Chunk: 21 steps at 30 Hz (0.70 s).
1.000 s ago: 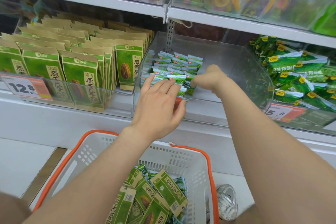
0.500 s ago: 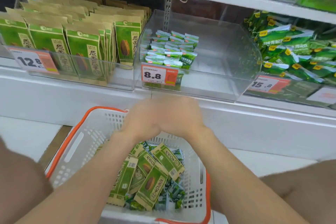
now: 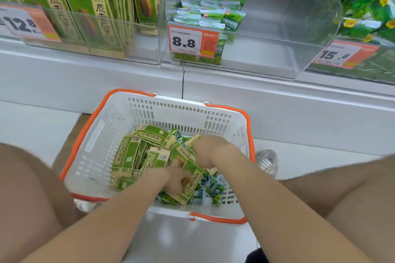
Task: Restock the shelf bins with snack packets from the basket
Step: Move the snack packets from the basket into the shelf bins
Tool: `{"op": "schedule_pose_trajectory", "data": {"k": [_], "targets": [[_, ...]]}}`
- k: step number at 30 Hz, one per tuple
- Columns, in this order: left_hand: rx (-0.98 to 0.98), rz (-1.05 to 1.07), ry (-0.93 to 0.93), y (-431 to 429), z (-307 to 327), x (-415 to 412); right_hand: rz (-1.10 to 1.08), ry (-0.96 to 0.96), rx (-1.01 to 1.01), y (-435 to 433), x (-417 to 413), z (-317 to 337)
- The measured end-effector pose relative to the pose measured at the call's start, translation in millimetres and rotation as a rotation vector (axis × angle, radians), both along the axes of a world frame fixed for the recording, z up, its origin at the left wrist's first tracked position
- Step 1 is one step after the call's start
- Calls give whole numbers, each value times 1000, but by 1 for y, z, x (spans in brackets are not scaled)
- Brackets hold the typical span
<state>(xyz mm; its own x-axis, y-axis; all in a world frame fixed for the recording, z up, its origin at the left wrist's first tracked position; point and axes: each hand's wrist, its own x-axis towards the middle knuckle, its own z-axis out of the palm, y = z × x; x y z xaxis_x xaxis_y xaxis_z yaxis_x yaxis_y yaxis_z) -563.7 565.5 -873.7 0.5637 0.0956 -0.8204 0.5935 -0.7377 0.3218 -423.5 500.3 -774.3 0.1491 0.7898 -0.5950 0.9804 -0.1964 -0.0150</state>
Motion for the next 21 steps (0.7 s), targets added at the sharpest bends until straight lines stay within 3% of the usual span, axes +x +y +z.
{"op": "schedule_pose_trajectory", "data": {"k": [6,11,15,17,21], "targets": [[-124,306,-182,4,2,0,2,-3,4,7,3,1],[-307,532,-115,20,10,-2,-43,13,-25,7,9,2],[-513,778,-146,45,33,-8,-243,-35,47,12,19,3],[-576,856,-228,56,46,-12,-370,80,117,15,31,2],[-567,865,-436,69,67,-21,-640,557,380,27,42,10]]}}
